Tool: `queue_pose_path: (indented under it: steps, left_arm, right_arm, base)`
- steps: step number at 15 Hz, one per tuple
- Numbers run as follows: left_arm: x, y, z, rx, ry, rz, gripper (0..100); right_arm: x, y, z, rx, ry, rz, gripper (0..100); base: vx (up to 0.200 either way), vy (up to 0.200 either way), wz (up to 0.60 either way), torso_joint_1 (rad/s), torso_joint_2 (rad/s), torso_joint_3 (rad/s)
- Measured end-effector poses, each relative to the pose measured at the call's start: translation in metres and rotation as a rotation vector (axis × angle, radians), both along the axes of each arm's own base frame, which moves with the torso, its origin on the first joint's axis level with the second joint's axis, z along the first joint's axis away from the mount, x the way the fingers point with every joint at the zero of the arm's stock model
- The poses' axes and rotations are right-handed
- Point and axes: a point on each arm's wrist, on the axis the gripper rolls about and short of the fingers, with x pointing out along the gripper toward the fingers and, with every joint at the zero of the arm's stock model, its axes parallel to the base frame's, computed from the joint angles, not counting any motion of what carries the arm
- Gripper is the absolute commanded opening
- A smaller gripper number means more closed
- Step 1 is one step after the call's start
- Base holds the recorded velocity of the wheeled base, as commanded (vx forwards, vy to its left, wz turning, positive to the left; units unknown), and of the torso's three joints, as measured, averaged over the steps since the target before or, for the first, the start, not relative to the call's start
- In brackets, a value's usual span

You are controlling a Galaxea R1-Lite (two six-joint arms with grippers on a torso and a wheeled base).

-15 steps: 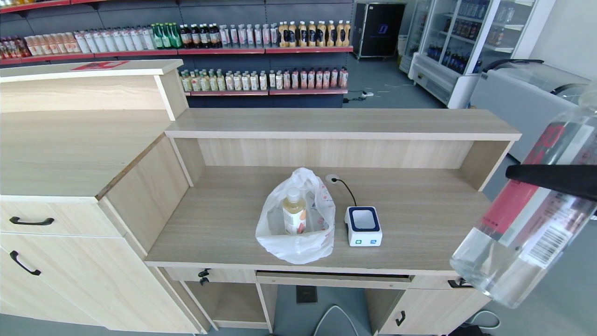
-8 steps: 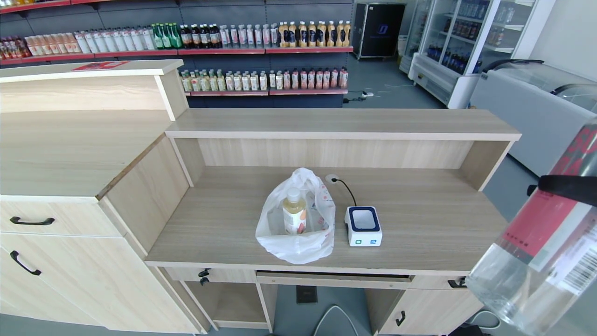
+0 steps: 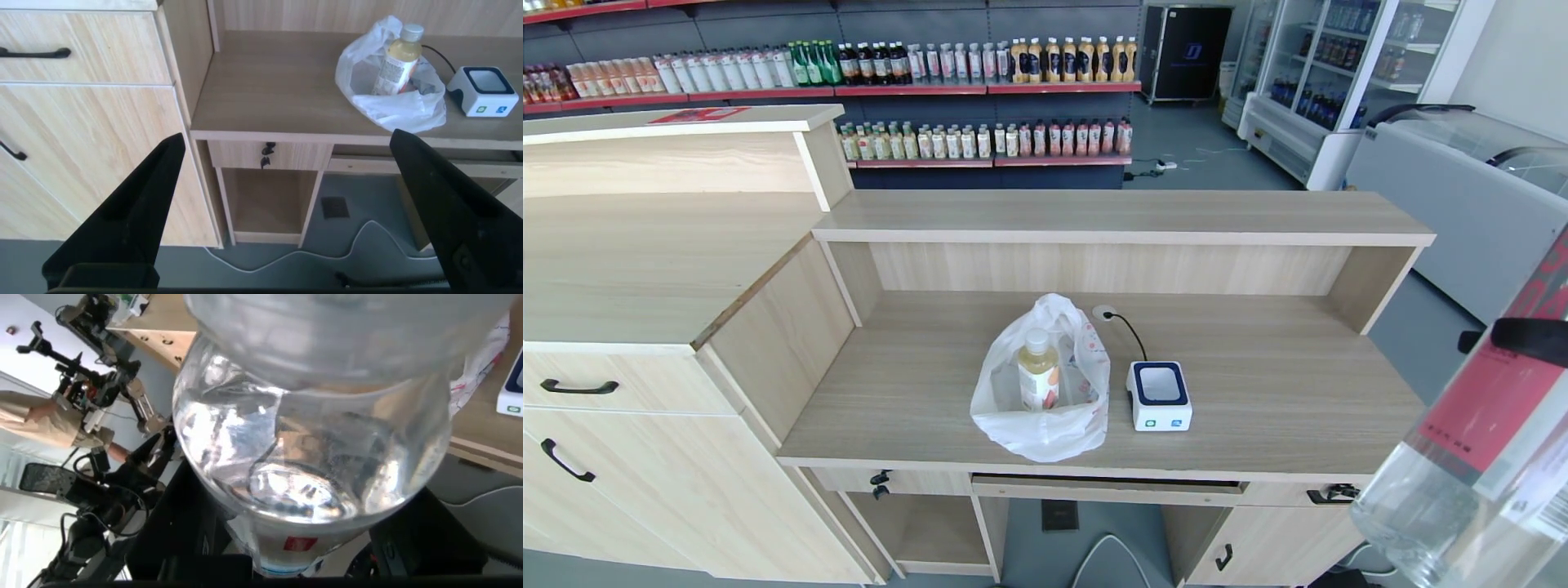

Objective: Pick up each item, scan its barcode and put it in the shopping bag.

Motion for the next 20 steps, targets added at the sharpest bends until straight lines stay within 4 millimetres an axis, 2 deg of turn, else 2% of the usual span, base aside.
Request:
queue_pose_path:
  steps: [20]
  left_arm:
    - [0.0,0.0,0.0,0.0,0.0,0.0,100]
  right_arm:
    - [-0.0071,-0.0051,0.0027,0.019,-0.021,0.014,0]
  base:
    - [0.0,0.0,0.0,0.0,0.0,0.0]
